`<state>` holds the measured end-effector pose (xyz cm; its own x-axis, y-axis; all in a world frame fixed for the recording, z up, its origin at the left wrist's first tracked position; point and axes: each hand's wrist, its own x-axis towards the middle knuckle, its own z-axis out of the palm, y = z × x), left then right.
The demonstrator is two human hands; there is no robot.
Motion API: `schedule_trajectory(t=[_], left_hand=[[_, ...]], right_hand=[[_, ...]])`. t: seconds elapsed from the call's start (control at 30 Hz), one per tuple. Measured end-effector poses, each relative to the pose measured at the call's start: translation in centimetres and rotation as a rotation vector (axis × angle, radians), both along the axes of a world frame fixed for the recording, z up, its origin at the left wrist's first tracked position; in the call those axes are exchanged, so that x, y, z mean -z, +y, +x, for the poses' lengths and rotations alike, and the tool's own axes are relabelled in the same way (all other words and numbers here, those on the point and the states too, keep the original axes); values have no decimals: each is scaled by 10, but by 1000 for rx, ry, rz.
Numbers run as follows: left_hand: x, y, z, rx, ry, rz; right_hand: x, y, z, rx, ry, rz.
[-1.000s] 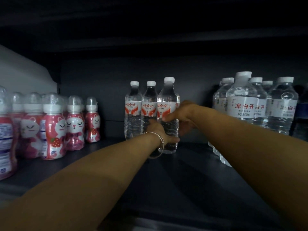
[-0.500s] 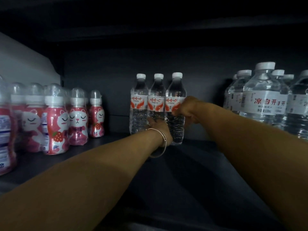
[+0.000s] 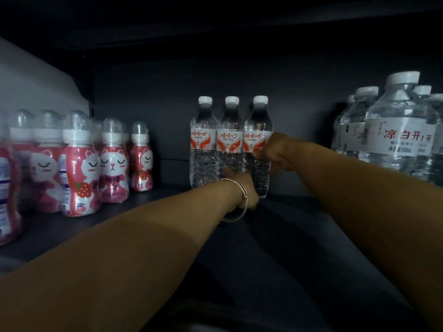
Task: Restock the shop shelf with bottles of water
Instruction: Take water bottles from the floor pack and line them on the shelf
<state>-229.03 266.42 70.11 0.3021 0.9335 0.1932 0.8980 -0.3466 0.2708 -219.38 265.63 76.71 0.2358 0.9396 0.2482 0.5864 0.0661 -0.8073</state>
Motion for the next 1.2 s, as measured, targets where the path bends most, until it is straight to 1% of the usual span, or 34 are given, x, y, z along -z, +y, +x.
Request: schedule_trajectory(t=[0.13,0.3,0.47,0.5,0.6,0.7,0.73,0.8,0.9,1.0,1.2], left_hand=[[-1,-2,0,7,17,5],[-3,-6,-3,-2,67,41],[-14,-19,-8,33,133,72],[-16,-22,-9,37,159,69],[-22,-32,-10,43,227,51],[-31,-51,-11,59,259,47],[-34,-59,-11,70,263,57],[-40,-77,-9,107,261,74],[-44,-107,-2,163,242,92],[-43,-147,4,189,176,153],[-26,-253,16,253,93,217]], right_hand=[[2,-2,-2,1,-17,-5],[2,-9,-4,26,-143,24],[0,-30,-3,45,-403,15],[1,-37,-3,50,-479,13],[9,-58,-2,73,-800,57],[18,-76,3,33,-983,43],[20,-88,4,30,-1016,42],[24,-113,7,32,-1028,46],[29,-150,16,69,-1115,60],[35,-185,27,130,-1187,50],[55,-285,56,237,-1174,37]])
